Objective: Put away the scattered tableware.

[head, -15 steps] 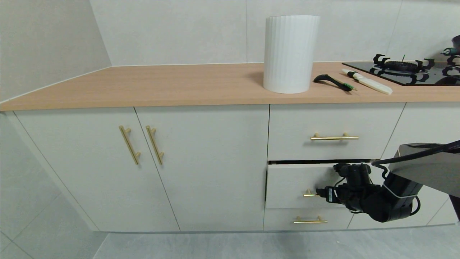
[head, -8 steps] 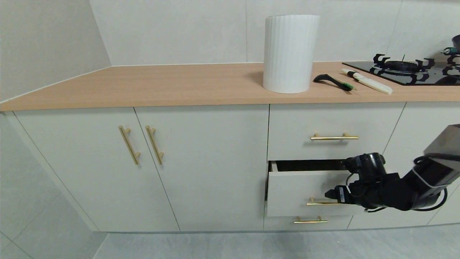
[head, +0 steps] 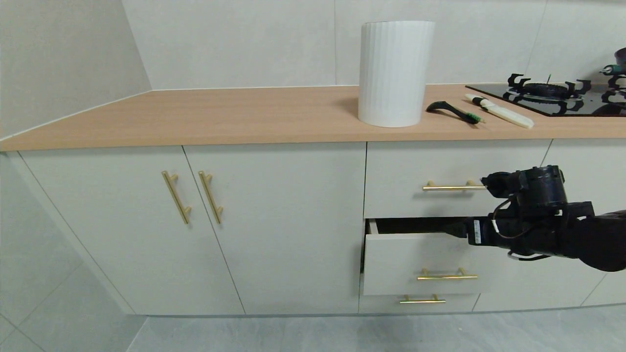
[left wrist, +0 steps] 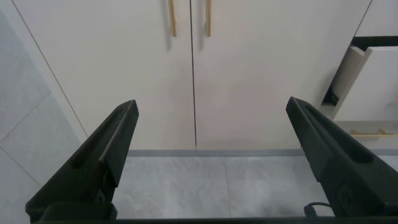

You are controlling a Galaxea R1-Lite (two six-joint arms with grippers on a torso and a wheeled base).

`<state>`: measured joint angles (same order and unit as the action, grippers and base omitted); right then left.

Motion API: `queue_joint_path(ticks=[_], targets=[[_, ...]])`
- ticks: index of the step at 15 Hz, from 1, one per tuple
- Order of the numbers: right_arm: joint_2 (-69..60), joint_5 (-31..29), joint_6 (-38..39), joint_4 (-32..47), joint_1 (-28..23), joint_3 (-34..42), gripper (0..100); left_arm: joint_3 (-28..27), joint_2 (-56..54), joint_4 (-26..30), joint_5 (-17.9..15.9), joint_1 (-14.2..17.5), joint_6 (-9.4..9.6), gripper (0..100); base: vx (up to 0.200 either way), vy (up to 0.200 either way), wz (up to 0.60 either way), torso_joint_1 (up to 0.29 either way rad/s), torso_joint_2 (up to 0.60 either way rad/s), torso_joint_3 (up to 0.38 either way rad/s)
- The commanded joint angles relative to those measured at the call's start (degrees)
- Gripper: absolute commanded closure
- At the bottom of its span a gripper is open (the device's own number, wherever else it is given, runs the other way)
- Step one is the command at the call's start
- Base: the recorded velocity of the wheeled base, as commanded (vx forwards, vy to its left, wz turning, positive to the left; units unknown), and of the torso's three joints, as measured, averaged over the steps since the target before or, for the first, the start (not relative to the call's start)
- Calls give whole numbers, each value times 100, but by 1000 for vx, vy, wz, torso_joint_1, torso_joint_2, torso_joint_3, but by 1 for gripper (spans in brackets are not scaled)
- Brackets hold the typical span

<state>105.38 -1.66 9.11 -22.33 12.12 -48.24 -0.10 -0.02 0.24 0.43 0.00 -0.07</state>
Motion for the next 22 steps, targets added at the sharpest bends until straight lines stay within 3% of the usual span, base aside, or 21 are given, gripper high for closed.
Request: queue_joint_path(ticks=[1,5,10,18,22], targets=[[704,-142,21,-711,19,34,0,1,2,2,1,0,-1,0,0,0,0,0,0,0],[1644,-449,12,-2223,19,139,0,1,2,2,1,0,-1,0,0,0,0,0,0,0],[2127,-652,-14,-2873,10,78,0,1,2,2,1,0,-1,0,0,0,0,0,0,0],[2031,-643,-32,-2741,1,130,0,1,2,2,1,0,-1,0,0,0,0,0,0,0],[1424,-572,-41,-1766,-43,148,0,1,2,2,1,0,-1,0,0,0,0,0,0,0]])
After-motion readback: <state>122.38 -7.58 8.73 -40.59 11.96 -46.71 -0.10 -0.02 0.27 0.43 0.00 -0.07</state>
